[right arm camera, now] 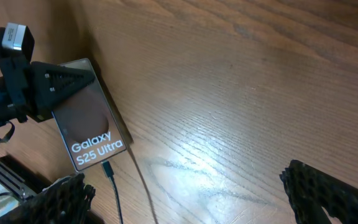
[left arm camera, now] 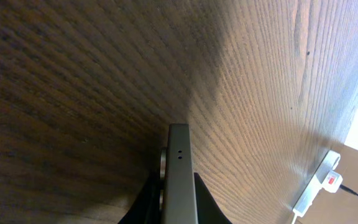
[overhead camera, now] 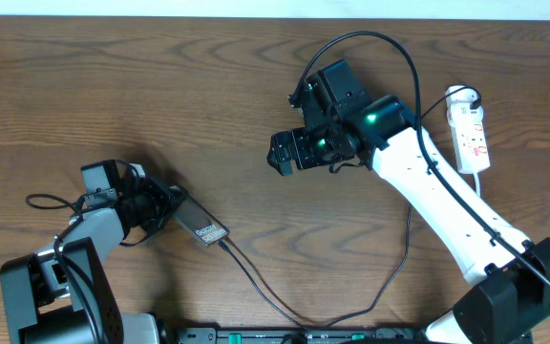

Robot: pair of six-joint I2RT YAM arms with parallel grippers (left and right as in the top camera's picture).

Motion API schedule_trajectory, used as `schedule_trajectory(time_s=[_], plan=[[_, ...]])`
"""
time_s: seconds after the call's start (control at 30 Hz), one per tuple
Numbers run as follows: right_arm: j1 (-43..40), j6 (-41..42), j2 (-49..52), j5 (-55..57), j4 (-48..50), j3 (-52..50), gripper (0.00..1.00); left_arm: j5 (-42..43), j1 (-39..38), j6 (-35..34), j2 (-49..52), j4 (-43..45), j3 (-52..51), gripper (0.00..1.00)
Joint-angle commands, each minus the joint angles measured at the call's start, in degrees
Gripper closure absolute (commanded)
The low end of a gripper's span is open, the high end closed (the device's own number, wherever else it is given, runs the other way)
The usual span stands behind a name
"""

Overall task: Plug charger to phone and switch on socket
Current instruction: 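Lower the phone with the left gripper and lay it flat on the table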

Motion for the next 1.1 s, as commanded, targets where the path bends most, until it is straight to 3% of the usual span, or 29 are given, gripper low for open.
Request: schedule_trajectory(time_s=[0.0,0.33,1.07], plan=[[0.48,0.63,-0.94,0.70,-0.07,0.52,0.01,0.70,-0.17,-0.26,0.22,-0.35,0.55,0.92],[1.60,0.61,-0.94,0.92,-0.04,0.52,0.01,-5.62,-0.17,-0.24,0.22,-5.46,0.55,0.93],[1.79,0.57,-0.94,1.11,-0.07,0.52,0.01,-5.42,-0.17,-0.24,0.22,-5.46,0.55,0.84]])
